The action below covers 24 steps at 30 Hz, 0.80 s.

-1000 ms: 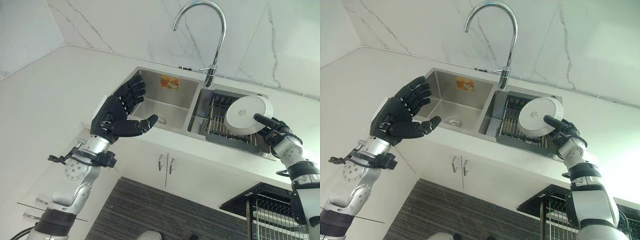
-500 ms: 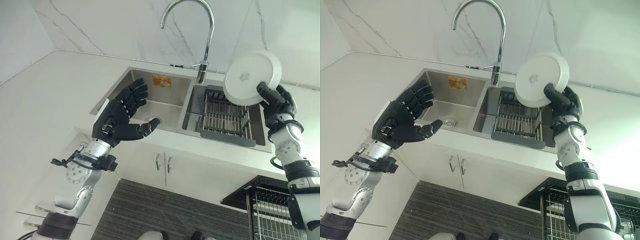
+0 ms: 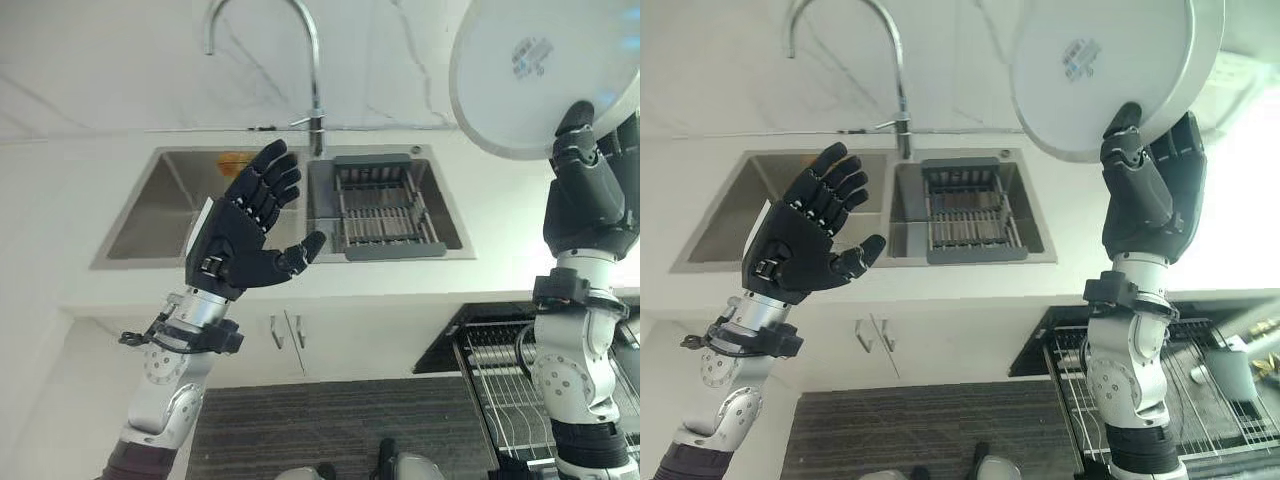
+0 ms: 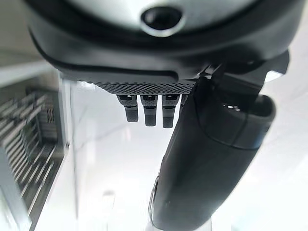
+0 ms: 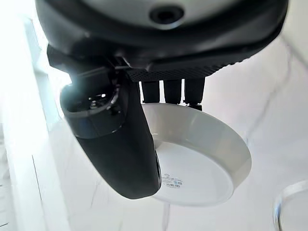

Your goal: Place the dishes in the dishwasher.

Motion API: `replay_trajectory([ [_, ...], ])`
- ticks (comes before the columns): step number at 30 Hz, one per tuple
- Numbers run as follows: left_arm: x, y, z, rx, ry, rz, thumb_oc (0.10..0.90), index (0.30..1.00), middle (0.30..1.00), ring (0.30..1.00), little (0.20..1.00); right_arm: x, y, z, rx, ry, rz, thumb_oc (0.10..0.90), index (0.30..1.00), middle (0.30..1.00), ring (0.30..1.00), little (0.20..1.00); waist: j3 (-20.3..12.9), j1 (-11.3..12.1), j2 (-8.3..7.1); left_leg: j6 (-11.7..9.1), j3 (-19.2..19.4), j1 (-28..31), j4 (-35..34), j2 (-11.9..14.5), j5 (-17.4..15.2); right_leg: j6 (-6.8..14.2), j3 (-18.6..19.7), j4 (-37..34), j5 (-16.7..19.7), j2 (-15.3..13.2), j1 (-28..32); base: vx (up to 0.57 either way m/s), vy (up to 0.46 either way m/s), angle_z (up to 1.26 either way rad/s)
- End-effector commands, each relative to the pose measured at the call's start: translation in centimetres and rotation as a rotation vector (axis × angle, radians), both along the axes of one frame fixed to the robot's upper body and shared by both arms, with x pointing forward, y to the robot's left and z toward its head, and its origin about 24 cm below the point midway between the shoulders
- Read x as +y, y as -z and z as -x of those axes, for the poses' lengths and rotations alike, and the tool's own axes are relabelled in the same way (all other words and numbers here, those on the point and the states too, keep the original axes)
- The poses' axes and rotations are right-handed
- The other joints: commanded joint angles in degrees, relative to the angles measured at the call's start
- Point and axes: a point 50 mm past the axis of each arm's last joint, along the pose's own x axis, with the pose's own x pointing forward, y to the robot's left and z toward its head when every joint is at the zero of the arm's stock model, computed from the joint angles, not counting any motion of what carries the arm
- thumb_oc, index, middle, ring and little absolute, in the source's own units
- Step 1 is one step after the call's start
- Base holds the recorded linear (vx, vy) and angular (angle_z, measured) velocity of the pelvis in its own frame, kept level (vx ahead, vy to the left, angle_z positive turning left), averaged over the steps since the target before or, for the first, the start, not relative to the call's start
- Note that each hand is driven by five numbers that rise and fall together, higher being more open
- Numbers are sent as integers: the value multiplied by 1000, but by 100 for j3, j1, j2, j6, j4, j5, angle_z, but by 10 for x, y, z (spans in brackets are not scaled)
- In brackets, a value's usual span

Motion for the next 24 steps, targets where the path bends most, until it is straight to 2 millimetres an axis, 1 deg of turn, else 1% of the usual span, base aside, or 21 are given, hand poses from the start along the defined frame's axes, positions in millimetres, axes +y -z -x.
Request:
replay_trajectory([
  [1,-2,-48,18,-268,27,-50,800,900,900,900,900,-4,-57,12,-347,0,41,400,300,300,300,300,-403,282,-94,-340,-421,-21,72,103,-512,561,-476,223,-131,-152,64,-148,-79,-47],
  [2,0,-52,18,-281,14,-56,800,900,900,900,900,-5,-58,15,-376,4,30,400,300,300,300,300,-382,314,-88,-333,-247,-34,72,211,-509,578,-729,223,-129,-276,165,-152,-92,-58],
  [3,0,-54,19,-289,12,-61,800,900,900,900,900,-6,-58,17,-395,22,25,400,300,300,300,300,-372,331,-73,-327,-174,-42,72,266,-507,560,-793,223,-159,-324,230,-148,-121,-69],
  [4,-2,-55,19,-296,12,-69,800,900,900,900,900,-6,-59,21,-421,35,22,400,300,300,300,300,-367,356,-36,-319,-88,-24,72,344,-547,539,-856,223,-271,-375,380,-184,-196,-84],
  [5,-5,-58,18,-310,18,-75,800,900,900,900,900,-5,-61,27,-467,66,17,400,300,300,300,300,-367,402,-17,-313,44,-85,72,442,-482,476,-964,223,-216,-532,541,-223,-301,-65],
  [6,-7,-62,17,-334,16,-82,800,900,900,900,900,0,-63,29,-509,65,14,400,300,300,300,300,-343,485,9,-323,148,-106,72,555,-478,461,-1084,223,-263,-679,676,-232,-322,-59],
  [7,-8,-63,18,-343,16,-80,800,900,900,900,900,2,-63,31,-522,58,12,400,300,300,300,300,-328,519,5,-340,169,-120,72,588,-467,468,-1114,223,-310,-710,690,-166,-440,-51],
  [8,-9,-66,17,-351,24,-74,800,900,900,900,900,8,-62,33,-533,60,9,400,300,300,300,300,-314,580,-20,-404,165,-153,72,646,-453,520,-1129,223,-405,-755,661,-94,-361,-64],
  [9,-9,-67,17,-349,25,-72,800,900,900,900,900,9,-62,33,-532,57,9,400,300,300,300,300,-321,584,-23,-433,187,-145,72,678,-448,543,-1150,223,-442,-760,655,-73,-415,-56],
  [11,-9,-66,17,-340,29,-67,800,900,900,900,900,11,-63,31,-518,50,14,400,300,300,300,300,-356,576,-24,-556,309,-110,72,844,-415,567,-1235,223,-563,-724,654,-42,-331,-45],
  [12,-12,-64,17,-331,36,-65,800,900,900,900,900,13,-63,31,-503,38,20,400,300,300,300,300,-390,508,-17,-658,378,-91,72,978,-381,514,-1163,223,-679,-602,658,-36,-379,-40],
  [14,-16,-60,17,-314,51,-74,800,900,900,900,900,11,-61,30,-482,16,17,400,300,300,300,300,-416,417,-14,-788,445,-74,72,1148,-305,401,-1150,223,-798,-455,680,-28,-372,-21],
  [17,-20,-58,17,-312,52,-75,800,900,900,900,900,9,-59,30,-466,-5,12,400,300,300,300,300,-421,338,-3,-898,482,-74,72,1304,-209,286,-1150,223,-873,-323,689,-32,-263,-18],
  [19,-23,-57,18,-314,53,-61,800,900,900,900,900,8,-57,29,-445,-19,4,400,300,300,300,300,-381,273,15,-1045,497,-119,72,1493,-15,148,-1158,223,-932,-164,684,-97,-381,-9],
  [20,-27,-55,18,-318,65,-53,800,900,900,900,900,8,-57,28,-427,-20,1,400,300,300,300,300,-320,218,27,-1153,594,-145,72,1712,173,36,-1195,223,-961,-68,684,-112,-326,4],
  [22,-29,-52,19,-319,71,-56,800,900,900,900,900,8,-57,28,-411,-19,-5,400,300,300,300,300,-289,184,25,-1173,666,-108,72,1771,245,-25,-1225,223,-964,-25,687,-59,-217,0],
  [23,-30,-51,20,-318,73,-56,800,900,900,900,900,8,-57,28,-407,-18,-8,400,300,300,300,300,-283,174,23,-1166,706,-79,72,1762,251,-38,-1235,223,-964,-22,691,-7,-137,7],
  [24,-30,-49,22,-313,79,-48,800,900,900,900,900,7,-56,30,-404,-13,-6,400,300,300,300,300,-283,154,22,-1128,839,-18,72,1707,246,-55,-1273,223,-962,-44,702,10,-104,4],
])
